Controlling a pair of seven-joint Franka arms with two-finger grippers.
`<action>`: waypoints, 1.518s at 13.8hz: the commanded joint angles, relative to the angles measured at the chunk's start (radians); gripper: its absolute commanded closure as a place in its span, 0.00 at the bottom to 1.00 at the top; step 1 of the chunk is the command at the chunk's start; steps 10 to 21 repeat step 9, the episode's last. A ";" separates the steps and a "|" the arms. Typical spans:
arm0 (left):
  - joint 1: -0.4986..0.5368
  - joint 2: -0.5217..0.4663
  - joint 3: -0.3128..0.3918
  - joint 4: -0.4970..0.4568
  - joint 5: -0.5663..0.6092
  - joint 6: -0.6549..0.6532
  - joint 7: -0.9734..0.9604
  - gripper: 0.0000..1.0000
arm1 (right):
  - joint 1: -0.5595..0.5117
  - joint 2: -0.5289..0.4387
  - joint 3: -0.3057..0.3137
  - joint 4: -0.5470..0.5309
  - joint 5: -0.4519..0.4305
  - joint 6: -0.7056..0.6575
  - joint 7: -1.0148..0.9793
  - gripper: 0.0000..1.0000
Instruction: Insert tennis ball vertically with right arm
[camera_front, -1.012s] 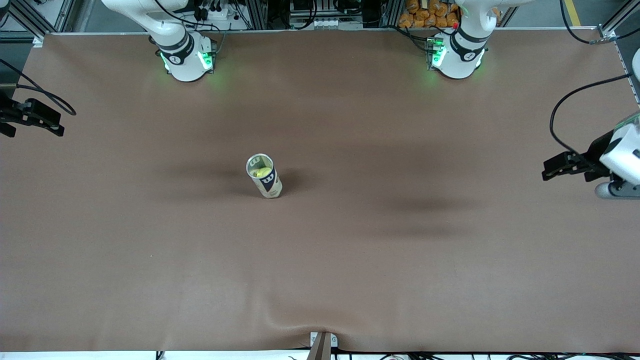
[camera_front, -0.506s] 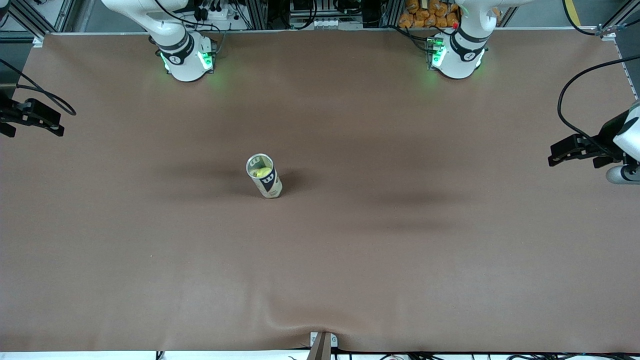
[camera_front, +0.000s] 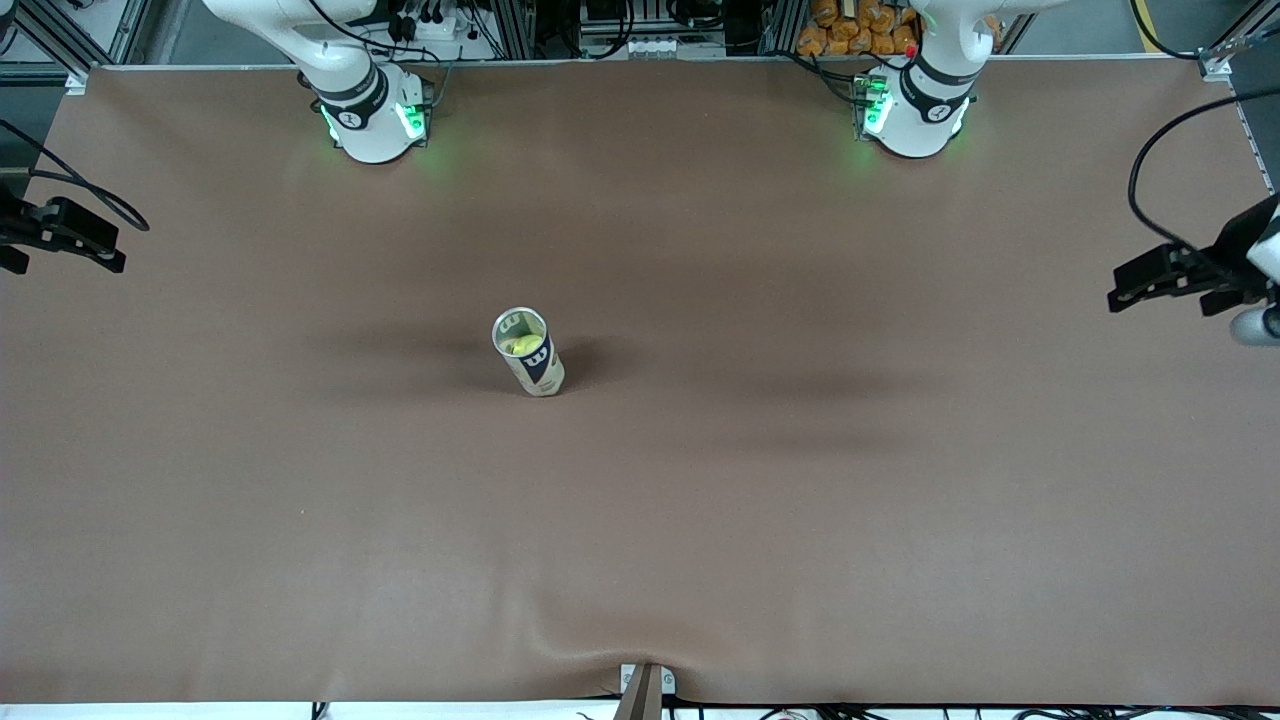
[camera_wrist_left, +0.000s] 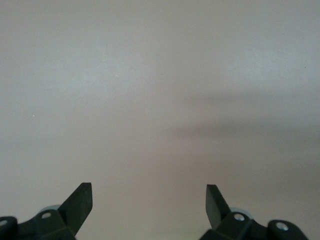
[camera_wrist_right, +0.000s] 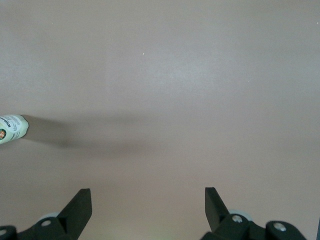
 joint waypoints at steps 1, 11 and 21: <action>0.006 -0.075 -0.004 -0.013 0.013 -0.081 -0.009 0.00 | -0.013 0.008 0.006 0.020 0.013 -0.013 0.002 0.00; 0.006 -0.109 -0.004 -0.019 0.014 -0.099 0.000 0.00 | -0.014 0.008 0.006 0.020 0.013 -0.012 0.002 0.00; 0.006 -0.109 -0.004 -0.019 0.014 -0.099 0.000 0.00 | -0.014 0.008 0.006 0.020 0.013 -0.012 0.002 0.00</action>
